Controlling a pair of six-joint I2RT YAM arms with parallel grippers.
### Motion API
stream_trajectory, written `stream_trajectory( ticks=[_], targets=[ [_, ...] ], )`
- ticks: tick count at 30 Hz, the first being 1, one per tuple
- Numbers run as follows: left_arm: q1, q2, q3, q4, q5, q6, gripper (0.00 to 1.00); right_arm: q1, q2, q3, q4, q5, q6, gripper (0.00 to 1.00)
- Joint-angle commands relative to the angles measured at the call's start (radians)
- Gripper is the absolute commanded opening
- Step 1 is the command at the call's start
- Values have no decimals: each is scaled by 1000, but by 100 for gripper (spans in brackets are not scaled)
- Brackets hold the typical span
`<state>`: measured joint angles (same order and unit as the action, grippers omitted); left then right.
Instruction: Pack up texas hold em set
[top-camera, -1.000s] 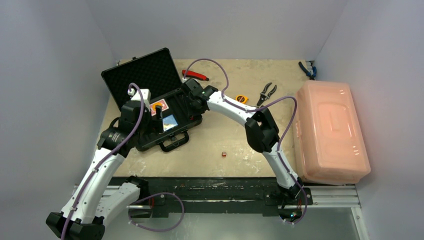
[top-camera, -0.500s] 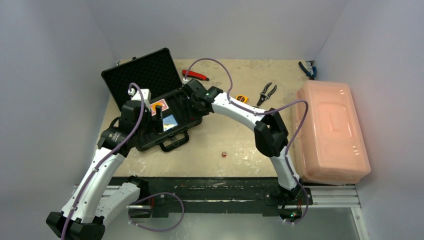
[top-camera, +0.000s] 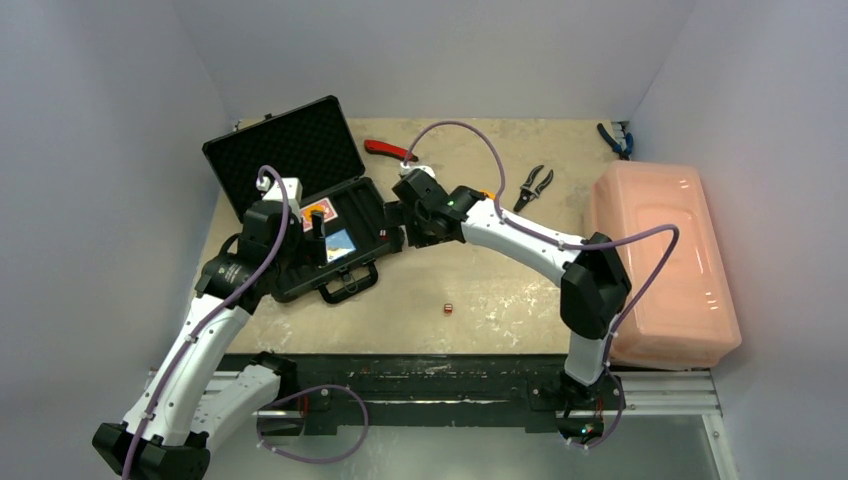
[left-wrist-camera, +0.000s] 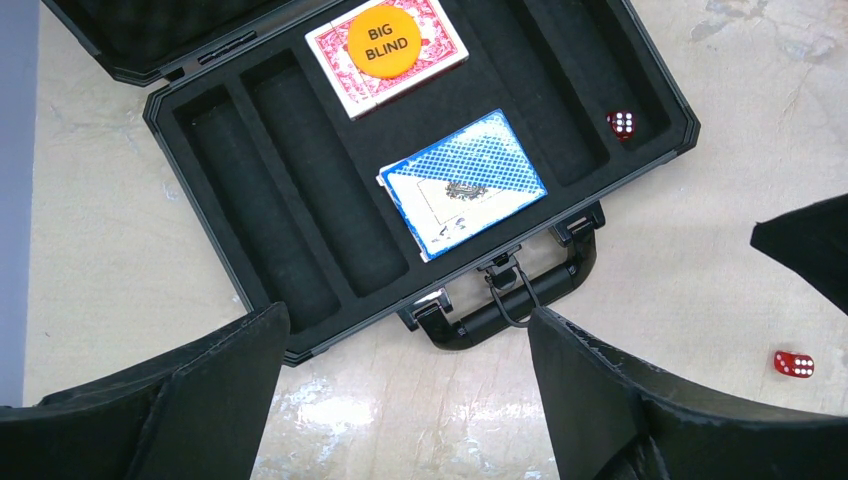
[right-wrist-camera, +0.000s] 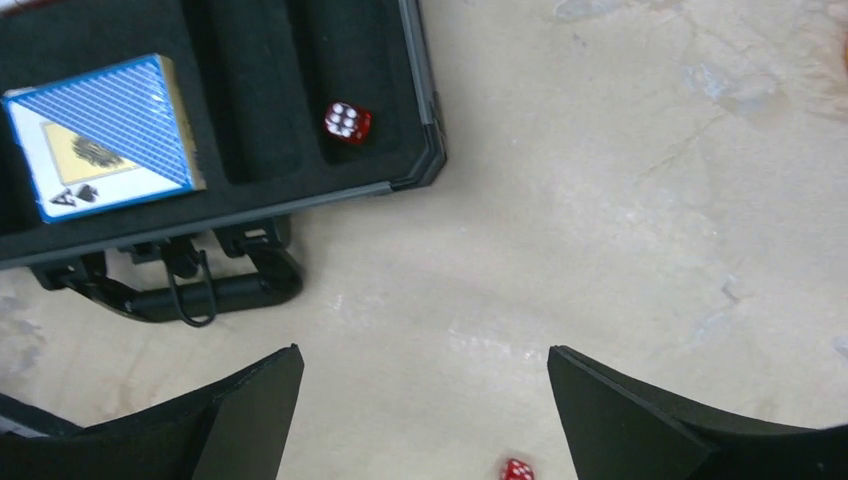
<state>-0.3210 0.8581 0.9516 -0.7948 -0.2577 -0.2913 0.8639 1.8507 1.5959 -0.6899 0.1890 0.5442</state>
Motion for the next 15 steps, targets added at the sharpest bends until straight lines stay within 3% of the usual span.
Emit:
stream_trajectory(
  ticks=[1, 7, 15],
  targets=[
    [7, -4, 18, 8, -3, 21, 89, 11, -65, -62, -3, 66, 17, 99],
    [7, 1, 18, 7, -4, 21, 89, 22, -109, -177, 4, 14, 24, 98],
    [7, 4, 21, 5, 3, 21, 89, 27, -139, -343, 25, -43, 84, 88]
  ],
)
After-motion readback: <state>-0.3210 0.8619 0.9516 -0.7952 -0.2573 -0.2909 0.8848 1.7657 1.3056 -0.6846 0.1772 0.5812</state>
